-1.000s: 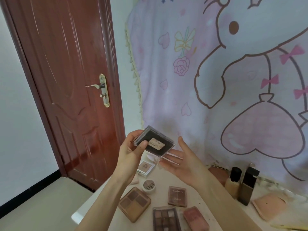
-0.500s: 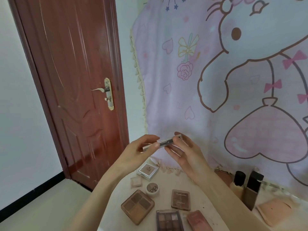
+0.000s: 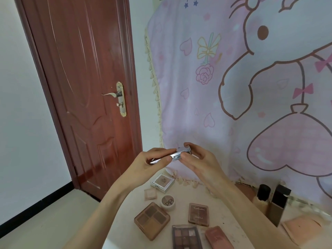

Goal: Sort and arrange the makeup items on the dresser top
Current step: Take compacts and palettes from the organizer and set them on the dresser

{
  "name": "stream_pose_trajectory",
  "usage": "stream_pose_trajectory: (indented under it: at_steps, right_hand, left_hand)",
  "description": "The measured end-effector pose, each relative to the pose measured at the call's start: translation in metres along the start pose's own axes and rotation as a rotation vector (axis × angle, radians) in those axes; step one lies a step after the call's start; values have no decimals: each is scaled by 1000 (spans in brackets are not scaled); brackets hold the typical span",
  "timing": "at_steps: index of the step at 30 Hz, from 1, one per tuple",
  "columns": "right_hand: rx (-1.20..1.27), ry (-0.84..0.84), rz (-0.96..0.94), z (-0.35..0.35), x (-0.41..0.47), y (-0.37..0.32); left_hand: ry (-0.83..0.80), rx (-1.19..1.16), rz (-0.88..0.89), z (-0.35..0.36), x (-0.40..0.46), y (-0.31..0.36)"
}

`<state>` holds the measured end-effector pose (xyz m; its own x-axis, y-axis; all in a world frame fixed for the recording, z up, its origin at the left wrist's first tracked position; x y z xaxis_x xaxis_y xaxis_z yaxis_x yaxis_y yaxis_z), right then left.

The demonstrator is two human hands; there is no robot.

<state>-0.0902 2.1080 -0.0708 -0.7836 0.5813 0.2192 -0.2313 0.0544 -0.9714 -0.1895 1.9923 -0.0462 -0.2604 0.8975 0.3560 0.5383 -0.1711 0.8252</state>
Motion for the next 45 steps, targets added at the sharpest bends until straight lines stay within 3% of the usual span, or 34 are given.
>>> stream_pose_trajectory:
  at_steps: [8, 13, 18, 25, 28, 33, 39, 45]
  right_hand:
    - [-55, -29, 13, 4, -2, 17]
    - [104, -64, 46, 7, 0, 28]
    - [366, -69, 38, 9, 3, 37]
    - [363, -82, 79, 7, 11, 47]
    - [211, -86, 148, 6, 19, 54]
    - [-402, -82, 165, 2, 40, 58]
    - [-605, -69, 113, 0, 69, 70]
    - [-599, -27, 152, -9, 112, 122]
  left_hand:
    - [-3, -20, -51, -3, -4, -15]
    - [-74, -21, -113, -1, -2, -21]
    - [27, -73, -227, -8, -2, -43]
    - [97, -309, -261, -2, -10, -72]
    - [87, -398, -301, -5, -6, -84]
    - [118, -516, -388, -11, 9, -115]
    - [89, -321, -491, -21, 36, -163]
    - [176, -225, -556, -20, 64, -212]
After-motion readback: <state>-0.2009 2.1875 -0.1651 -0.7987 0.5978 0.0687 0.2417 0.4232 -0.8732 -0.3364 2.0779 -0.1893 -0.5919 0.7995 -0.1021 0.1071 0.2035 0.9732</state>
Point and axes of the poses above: each hand's wrist, its own x-axis towards the middle knuckle, its own z-axis out of the palm, y = z × x, the point moved 7 cm from there along x, towards the middle knuckle, and after that the axes turned 4 degrees about -y, right-handed, at the moved point
